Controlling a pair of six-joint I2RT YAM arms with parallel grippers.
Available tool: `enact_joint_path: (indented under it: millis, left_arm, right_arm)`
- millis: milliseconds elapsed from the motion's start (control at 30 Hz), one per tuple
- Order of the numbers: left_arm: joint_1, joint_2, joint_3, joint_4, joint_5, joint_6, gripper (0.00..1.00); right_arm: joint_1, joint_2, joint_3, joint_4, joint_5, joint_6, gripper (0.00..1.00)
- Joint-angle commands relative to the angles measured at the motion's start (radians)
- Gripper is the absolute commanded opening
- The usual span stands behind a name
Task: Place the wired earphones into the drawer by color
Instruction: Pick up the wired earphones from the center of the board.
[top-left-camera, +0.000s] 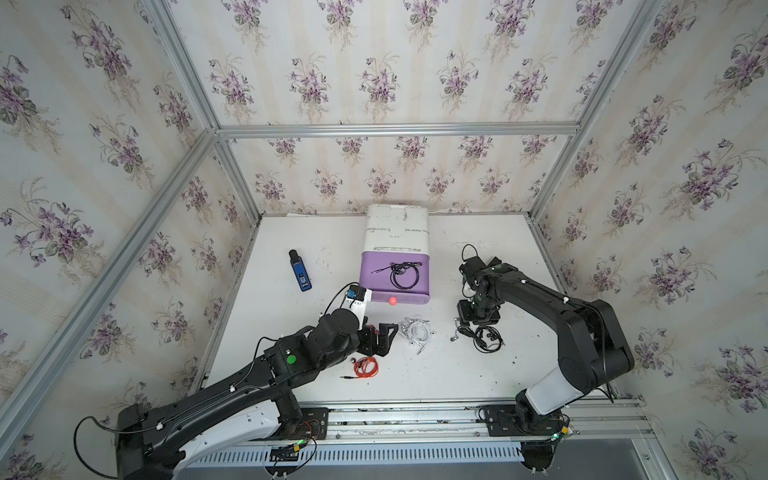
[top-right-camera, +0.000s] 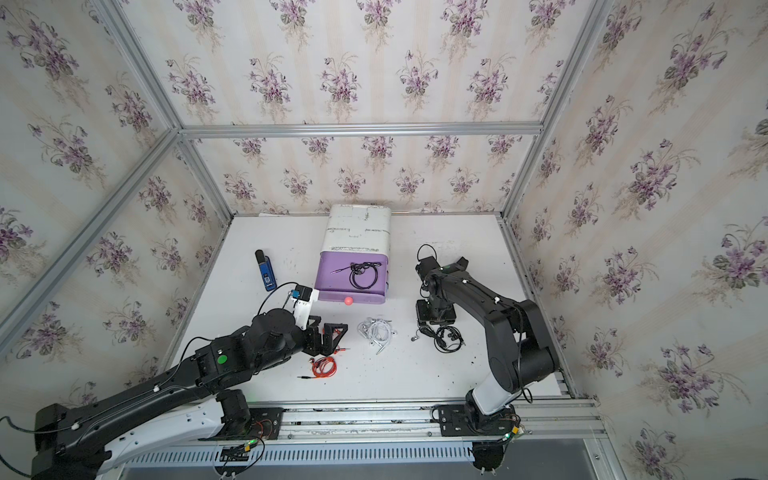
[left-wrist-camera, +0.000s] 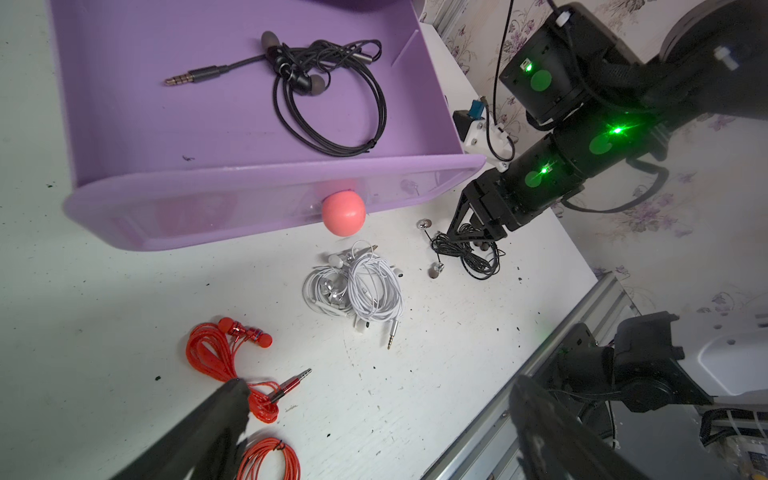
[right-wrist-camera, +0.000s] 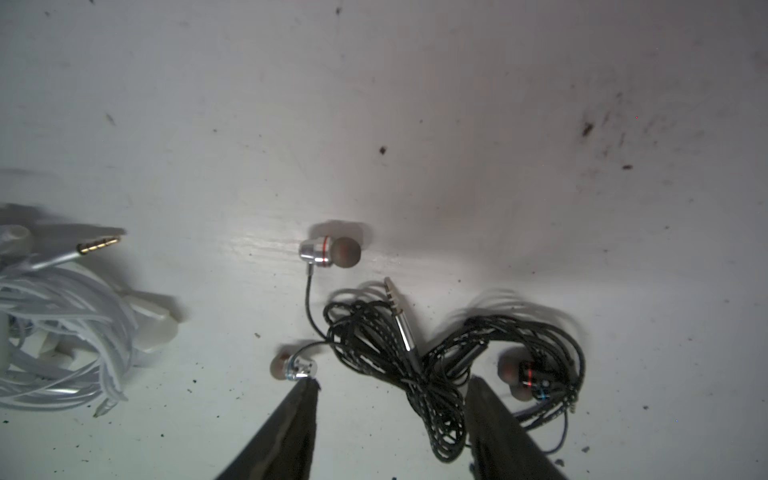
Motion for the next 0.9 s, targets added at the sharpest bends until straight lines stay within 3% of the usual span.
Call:
enact_joint_path:
  millis: [0, 867]
  left_arm:
    - [0.002, 0.002, 0.005, 0.014, -0.001, 0.005, 1.00]
    - [0.002, -0.021, -0.003, -0.003, -0.015, -0.008, 1.00]
  right_arm:
    - [0.014, -0.013, -0.017, 0.030, -0.017, 0.016, 0.59]
    - [0.073, 0.082, -0.041, 0.024, 0.087, 0.081, 0.44]
